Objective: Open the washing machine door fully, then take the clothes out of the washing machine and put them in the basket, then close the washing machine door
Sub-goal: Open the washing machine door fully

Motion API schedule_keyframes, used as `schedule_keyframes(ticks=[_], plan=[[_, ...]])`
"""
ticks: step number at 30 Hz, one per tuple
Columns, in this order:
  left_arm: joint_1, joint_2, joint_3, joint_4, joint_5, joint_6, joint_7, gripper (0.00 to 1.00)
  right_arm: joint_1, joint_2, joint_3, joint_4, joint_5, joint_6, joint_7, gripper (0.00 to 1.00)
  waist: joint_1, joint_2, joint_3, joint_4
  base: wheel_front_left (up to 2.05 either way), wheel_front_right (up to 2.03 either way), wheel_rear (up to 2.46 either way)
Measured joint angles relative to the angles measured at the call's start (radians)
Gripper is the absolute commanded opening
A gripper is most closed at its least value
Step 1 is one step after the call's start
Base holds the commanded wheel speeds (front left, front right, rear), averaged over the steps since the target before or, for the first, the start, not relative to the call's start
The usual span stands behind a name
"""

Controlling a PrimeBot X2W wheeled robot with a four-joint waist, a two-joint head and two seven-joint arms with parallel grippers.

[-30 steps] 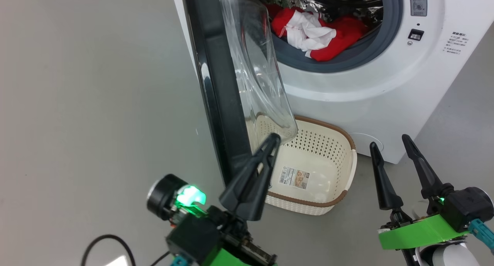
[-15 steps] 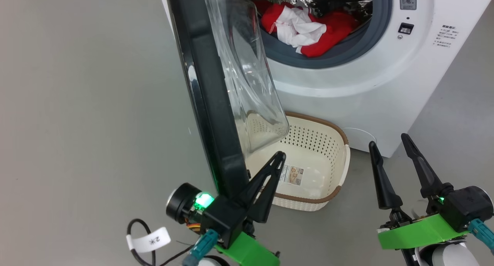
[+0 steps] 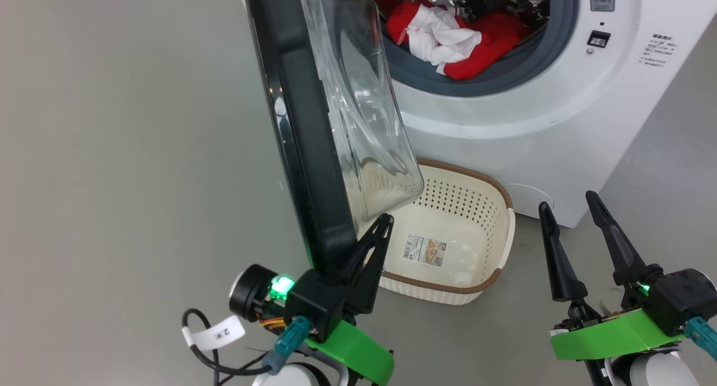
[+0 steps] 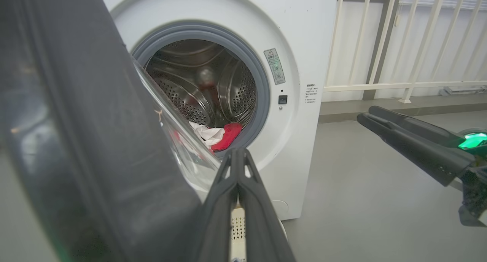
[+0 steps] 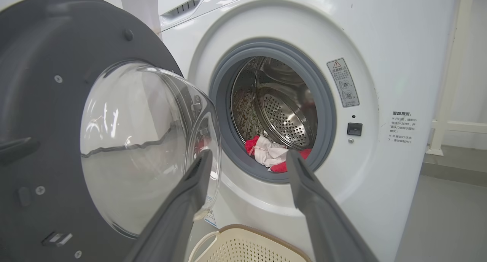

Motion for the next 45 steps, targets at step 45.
schedule_keyframes(ticks=[45], plan=[[0.064,0.112,0.167,0.017,-0.061,0.122,-0.027,0.0,0.003,0.0,0.007,0.001,-0.001,0.0,0.0,1.0,0.0,0.0,-0.022,0.134,0.0,0.0,0.0]])
